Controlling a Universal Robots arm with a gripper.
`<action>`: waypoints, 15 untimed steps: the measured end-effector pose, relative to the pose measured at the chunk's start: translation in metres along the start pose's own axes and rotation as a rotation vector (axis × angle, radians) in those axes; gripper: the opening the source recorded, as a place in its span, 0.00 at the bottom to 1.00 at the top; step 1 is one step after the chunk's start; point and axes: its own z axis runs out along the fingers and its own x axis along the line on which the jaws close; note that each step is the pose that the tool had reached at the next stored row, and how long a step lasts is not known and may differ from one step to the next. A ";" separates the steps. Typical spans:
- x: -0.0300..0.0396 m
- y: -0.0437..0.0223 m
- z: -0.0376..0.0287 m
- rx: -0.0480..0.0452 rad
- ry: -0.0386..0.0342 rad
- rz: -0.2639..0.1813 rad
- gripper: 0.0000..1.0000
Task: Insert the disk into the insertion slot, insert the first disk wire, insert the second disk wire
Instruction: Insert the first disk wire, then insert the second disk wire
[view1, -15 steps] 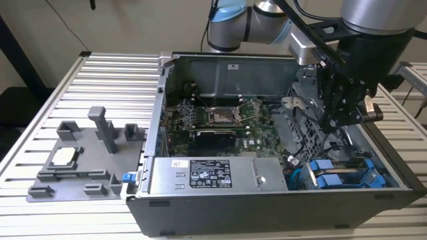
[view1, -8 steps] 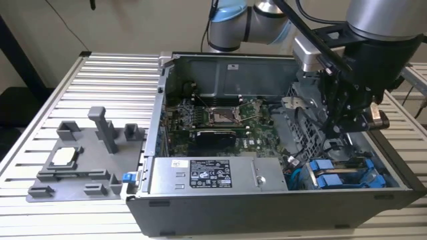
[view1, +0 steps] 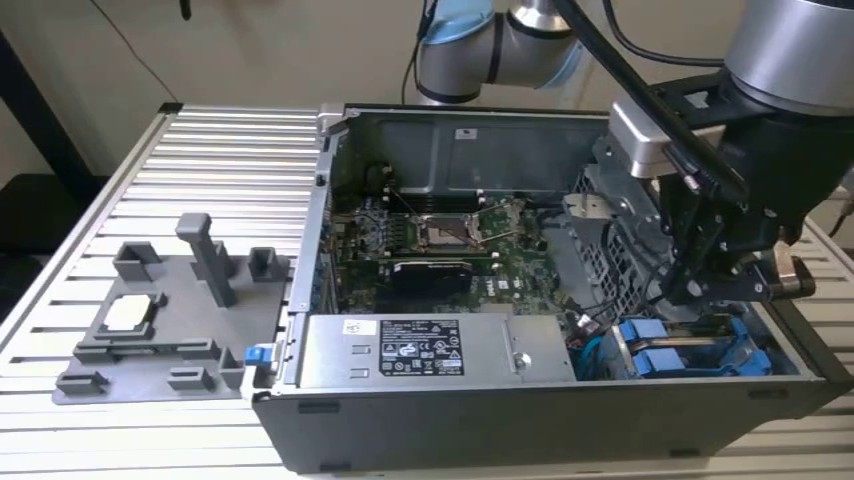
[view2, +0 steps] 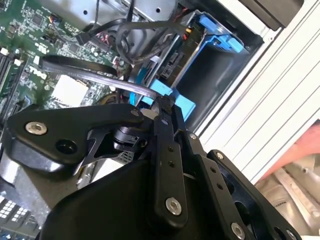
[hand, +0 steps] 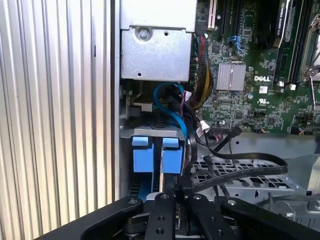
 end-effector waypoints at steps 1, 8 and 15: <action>0.0004 0.0000 0.0000 0.0000 0.0000 0.000 0.16; 0.0004 0.0000 0.0002 0.0034 -0.0601 0.009 0.16; 0.0021 -0.0075 0.0017 -0.0180 -0.1199 0.020 0.16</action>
